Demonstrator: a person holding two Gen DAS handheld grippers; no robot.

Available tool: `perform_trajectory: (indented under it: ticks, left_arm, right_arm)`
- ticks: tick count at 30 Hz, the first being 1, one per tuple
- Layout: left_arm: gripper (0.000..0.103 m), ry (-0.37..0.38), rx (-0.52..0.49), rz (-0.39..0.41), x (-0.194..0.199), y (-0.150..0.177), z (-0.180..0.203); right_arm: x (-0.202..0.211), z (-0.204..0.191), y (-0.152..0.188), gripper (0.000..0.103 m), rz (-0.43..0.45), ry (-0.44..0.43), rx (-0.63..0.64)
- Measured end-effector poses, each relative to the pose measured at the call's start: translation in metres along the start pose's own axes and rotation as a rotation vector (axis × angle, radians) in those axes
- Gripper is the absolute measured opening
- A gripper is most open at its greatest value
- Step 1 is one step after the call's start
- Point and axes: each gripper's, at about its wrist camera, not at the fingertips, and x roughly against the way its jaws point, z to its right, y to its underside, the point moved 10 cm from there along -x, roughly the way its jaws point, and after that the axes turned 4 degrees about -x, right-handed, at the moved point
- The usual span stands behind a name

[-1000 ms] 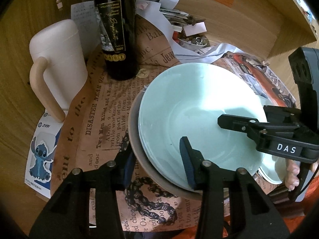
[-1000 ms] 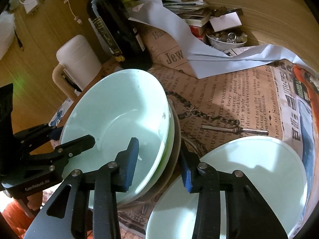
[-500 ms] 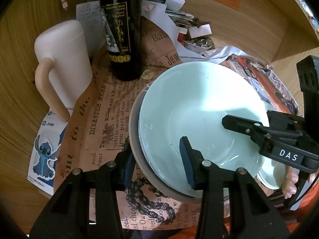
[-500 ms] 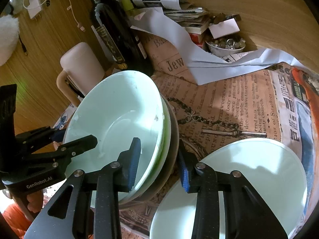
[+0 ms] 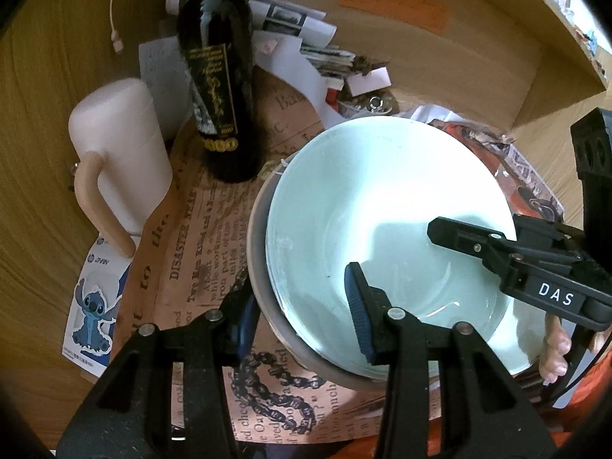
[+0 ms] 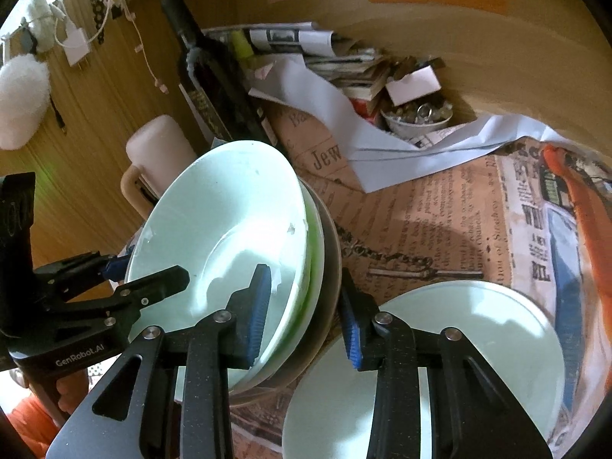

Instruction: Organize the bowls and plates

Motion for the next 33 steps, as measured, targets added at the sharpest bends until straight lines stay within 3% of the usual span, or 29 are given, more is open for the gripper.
perform_trajectory:
  ticks: [17, 33]
  left_arm:
    - [0.043, 0.036, -0.074, 0.075, 0.022, -0.026, 0.045]
    - [0.043, 0.099, -0.175, 0.104, 0.028, -0.037, 0.111]
  right_arm:
    - [0.051, 0.026, 0.0, 0.031, 0.093, 0.029, -0.042]
    - [0.101, 0.068, 0.013, 0.031, 0.159, 0.103, -0.096]
